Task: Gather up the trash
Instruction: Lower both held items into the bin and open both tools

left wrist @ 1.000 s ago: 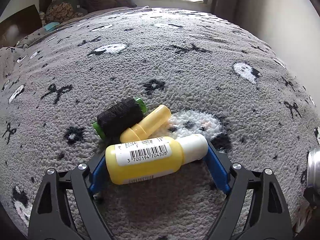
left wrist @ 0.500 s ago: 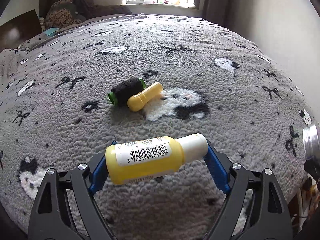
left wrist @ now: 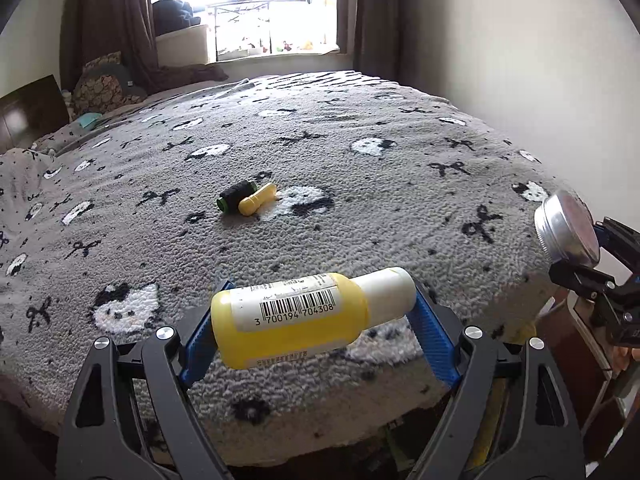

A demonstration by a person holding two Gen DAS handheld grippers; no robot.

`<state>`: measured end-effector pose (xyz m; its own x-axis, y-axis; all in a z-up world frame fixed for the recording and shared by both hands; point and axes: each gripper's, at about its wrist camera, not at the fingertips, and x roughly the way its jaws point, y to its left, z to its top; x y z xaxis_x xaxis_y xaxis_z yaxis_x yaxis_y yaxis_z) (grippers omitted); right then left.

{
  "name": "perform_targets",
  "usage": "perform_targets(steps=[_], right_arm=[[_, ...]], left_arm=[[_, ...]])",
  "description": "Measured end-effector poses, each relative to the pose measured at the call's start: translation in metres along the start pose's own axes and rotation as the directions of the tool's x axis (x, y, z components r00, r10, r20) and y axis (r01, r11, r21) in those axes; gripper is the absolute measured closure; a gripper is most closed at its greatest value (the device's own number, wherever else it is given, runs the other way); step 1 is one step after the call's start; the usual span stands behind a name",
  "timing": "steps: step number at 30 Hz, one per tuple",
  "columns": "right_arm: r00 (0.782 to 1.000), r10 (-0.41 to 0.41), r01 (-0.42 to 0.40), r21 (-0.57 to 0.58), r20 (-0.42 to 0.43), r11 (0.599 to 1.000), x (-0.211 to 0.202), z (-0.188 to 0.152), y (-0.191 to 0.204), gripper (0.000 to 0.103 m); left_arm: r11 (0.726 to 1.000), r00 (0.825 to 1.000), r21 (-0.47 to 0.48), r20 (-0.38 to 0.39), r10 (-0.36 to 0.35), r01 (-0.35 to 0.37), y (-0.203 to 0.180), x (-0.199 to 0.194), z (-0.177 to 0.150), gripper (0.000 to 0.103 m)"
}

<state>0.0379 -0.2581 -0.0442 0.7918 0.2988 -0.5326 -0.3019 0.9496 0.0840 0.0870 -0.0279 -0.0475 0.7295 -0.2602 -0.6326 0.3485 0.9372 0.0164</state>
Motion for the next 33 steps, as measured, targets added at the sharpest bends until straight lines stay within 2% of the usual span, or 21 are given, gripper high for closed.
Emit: perform_targets(steps=[9, 14, 17, 23, 33], right_arm=[[0.998, 0.041, -0.041, 0.011, -0.052, 0.999, -0.009, -0.035, 0.02, 0.032], [0.993, 0.047, -0.044, 0.03, -0.11, 0.999, -0.004, -0.058, 0.025, 0.032], [0.99, 0.035, -0.03, 0.034, -0.137, 0.999, 0.0, -0.072, 0.027, 0.032], [0.972, 0.031, -0.014, 0.074, -0.231, 0.997, 0.018, -0.108, 0.026, 0.032], [0.935, 0.055, -0.015, 0.116, -0.35, 0.993, 0.046, -0.145, 0.025, 0.032]], left_arm=[[0.999, 0.999, -0.013, -0.007, -0.05, 0.05, -0.017, -0.038, -0.056, 0.022], [0.998, 0.997, -0.032, -0.054, -0.061, 0.059, -0.024, -0.038, -0.09, 0.022], [0.995, 0.992, -0.055, -0.092, -0.09, 0.085, -0.028, -0.033, -0.108, 0.022], [0.992, 0.974, -0.073, -0.195, -0.113, 0.101, -0.038, -0.008, -0.145, 0.022], [0.993, 0.925, -0.059, -0.363, -0.117, 0.102, -0.052, 0.04, -0.19, 0.022]])
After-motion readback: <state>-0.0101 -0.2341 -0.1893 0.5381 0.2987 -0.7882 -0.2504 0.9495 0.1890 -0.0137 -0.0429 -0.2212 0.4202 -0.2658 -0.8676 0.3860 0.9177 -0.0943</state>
